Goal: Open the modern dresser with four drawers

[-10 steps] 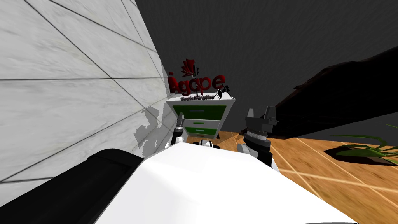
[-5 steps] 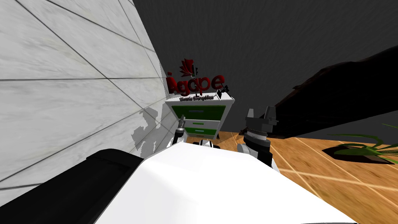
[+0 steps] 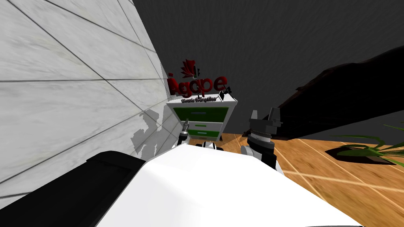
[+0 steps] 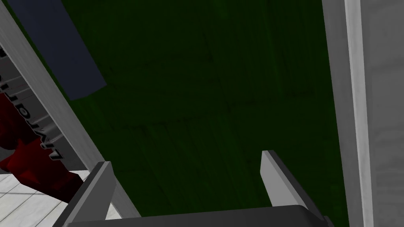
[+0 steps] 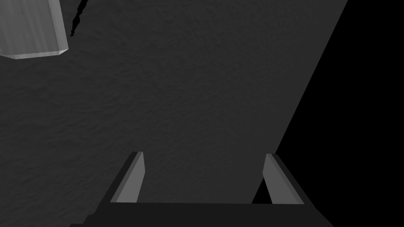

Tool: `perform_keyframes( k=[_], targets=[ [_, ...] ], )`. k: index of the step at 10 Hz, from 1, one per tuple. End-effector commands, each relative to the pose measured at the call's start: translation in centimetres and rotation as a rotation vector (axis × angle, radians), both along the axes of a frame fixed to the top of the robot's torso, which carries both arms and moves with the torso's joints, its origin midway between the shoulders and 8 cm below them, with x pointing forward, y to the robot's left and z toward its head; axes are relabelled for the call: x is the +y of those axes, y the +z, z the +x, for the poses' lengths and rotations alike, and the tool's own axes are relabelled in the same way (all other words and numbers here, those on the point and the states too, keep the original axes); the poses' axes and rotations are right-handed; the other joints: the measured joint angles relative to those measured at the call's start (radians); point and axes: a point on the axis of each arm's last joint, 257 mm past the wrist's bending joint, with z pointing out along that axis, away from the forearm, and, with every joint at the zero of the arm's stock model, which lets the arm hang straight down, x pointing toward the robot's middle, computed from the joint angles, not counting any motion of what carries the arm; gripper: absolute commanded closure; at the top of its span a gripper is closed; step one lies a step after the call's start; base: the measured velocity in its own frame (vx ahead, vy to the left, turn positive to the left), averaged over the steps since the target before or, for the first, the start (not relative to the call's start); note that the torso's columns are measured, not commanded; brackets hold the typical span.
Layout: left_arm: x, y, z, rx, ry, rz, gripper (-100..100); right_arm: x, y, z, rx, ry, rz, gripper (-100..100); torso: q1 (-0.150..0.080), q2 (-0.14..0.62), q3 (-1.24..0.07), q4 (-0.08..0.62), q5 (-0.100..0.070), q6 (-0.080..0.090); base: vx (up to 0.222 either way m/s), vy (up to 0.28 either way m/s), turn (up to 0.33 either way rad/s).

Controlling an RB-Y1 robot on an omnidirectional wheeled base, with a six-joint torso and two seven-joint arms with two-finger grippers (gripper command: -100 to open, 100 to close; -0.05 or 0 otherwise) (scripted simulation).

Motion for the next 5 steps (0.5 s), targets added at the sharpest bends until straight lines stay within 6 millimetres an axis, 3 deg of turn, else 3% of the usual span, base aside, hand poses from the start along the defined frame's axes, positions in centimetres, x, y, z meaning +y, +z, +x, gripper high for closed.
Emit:
perform_keyframes(
  k=[1, 5],
  targets=[
    [0.3, -2.2, 0.0, 0.040, 0.004, -0.002, -100, 0.0, 0.0, 0.0, 0.000, 0.000, 0.000, 0, 0.000, 0.000, 0.000, 0.000, 0.000, 0.000, 0.013, -0.002, -0.008],
    [0.1, -6.4, -0.1, 0.110, 0.006, -0.010, -100, 0.0, 0.0, 0.0, 0.000, 0.000, 0.000, 0, 0.000, 0.000, 0.000, 0.000, 0.000, 0.000, 0.014, -0.005, -0.016]
  ],
)
